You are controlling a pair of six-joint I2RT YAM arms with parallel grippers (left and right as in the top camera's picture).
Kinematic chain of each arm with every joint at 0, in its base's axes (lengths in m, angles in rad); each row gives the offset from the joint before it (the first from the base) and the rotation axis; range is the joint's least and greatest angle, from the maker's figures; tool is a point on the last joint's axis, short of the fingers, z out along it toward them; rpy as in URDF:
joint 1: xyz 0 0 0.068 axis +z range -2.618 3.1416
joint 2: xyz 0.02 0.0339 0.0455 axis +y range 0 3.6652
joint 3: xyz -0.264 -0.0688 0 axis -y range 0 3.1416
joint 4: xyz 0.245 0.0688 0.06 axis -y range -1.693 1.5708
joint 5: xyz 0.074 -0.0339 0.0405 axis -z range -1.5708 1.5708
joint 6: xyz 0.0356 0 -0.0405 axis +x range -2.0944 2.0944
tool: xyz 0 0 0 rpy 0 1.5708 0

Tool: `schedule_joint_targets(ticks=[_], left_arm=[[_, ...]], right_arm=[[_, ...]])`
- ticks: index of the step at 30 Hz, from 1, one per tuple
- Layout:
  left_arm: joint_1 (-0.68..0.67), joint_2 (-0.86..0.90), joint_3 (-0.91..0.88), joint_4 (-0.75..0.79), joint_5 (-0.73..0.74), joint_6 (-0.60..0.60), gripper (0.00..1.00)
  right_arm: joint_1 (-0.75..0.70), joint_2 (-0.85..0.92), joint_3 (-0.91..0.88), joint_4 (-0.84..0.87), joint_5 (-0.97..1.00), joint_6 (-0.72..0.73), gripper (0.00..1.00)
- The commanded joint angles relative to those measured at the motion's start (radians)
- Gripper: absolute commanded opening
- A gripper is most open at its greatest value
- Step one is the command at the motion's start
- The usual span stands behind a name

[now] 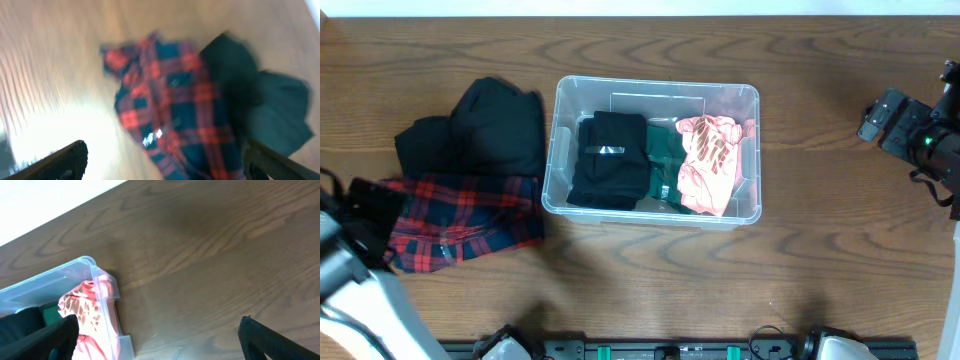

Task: Pack container
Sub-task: 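Grasp the red plaid shirt with the left gripper and lift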

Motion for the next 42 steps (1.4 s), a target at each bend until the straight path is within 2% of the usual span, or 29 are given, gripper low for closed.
schedule_joint_targets(ticks=[1,6,11,14,18,25,32,34,36,38,39,40,41,42], left_arm=[[0.1,0.088,0.009,-0.049,0.137,-0.051,0.98],[0.248,0.217,-0.062,-0.051,0.23,-0.016,0.98],[0.421,0.332,-0.165,0.075,0.512,0.162,0.99],[0.477,0.415,-0.177,0.086,0.55,0.233,1.0],[0.473,0.525,-0.177,0.158,0.685,0.306,1.0],[0.411,0.673,-0.177,0.291,0.673,0.332,1.0],[0.317,0.734,-0.177,0.372,0.64,0.334,0.98],[0.291,0.74,-0.177,0.371,0.596,0.334,0.91],[0.27,0.74,-0.177,0.366,0.573,0.334,0.74],[0.262,0.74,-0.177,0.355,0.574,0.334,0.45],[0.262,0.739,-0.177,0.349,0.575,0.334,0.25],[0.263,0.737,-0.176,0.338,0.576,0.333,0.14],[0.264,0.732,-0.173,0.322,0.583,0.333,0.08],[0.265,0.724,-0.17,0.307,0.6,0.333,0.08]], right_arm=[[-0.005,0.002,0.0,-0.003,0.0,0.006,0.99],[-0.005,0.002,0.0,-0.002,0.0,0.006,0.99],[-0.005,0.002,0.0,-0.002,0.0,0.006,0.99],[-0.005,0.002,0.0,-0.002,0.0,0.006,0.99],[-0.005,0.002,0.0,-0.003,0.0,0.006,0.99],[-0.005,0.002,0.0,-0.003,0.0,0.006,0.99],[-0.005,0.002,0.0,-0.003,0.0,0.006,0.99],[-0.005,0.002,0.0,-0.002,0.0,0.006,0.99],[-0.005,0.002,0.0,-0.003,0.0,0.006,0.99],[-0.005,0.002,0.0,-0.003,0.0,0.006,0.99],[-0.005,0.002,0.0,-0.002,0.0,0.006,0.99],[-0.005,0.002,0.0,-0.002,0.0,0.006,0.99],[-0.005,0.002,0.0,-0.002,0.0,0.006,0.99],[-0.005,0.002,0.0,-0.003,0.0,0.006,0.99]])
